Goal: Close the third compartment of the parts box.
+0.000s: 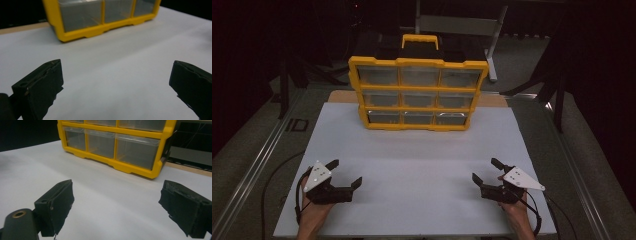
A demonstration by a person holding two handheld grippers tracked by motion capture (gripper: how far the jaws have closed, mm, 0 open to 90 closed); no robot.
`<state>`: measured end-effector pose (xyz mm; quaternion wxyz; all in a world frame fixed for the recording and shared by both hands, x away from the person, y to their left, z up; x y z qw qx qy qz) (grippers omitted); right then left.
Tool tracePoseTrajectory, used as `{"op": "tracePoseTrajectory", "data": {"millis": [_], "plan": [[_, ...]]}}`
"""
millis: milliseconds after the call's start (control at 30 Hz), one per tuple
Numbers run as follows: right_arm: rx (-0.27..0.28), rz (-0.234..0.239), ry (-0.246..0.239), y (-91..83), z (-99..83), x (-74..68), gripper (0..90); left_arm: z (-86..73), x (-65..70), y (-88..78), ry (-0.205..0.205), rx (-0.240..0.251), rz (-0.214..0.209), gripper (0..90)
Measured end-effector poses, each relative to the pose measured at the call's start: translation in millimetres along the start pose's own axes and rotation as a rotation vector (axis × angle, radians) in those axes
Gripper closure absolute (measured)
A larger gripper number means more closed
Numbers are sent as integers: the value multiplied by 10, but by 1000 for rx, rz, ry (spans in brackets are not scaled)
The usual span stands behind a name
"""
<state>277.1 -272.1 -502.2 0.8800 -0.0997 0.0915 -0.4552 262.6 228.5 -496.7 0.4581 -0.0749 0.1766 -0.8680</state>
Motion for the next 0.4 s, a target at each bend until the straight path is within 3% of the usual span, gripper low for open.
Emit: {"op": "tracePoseTrajectory", "data": {"millis": [67,133,400], "plan": [[8,-7,3,-14,-4,20,114,10,-25,-31,-11,24,19,0],[16,-6,16,-14,-7,26,114,22,-29,-34,-26,44,12,0],[-9,-24,19,10,-66,60,115,29,18,35,-19,36,12,0]]}}
Point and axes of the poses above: each handheld gripper's, and its own axes: y roughly forward along the jaws, z roughly out of its top, x roughly to its right, the point moved 3 cm from there along y, roughly forward along the jaws, and after that the axes turned 5 degrees about y, right-handed, at the moved point
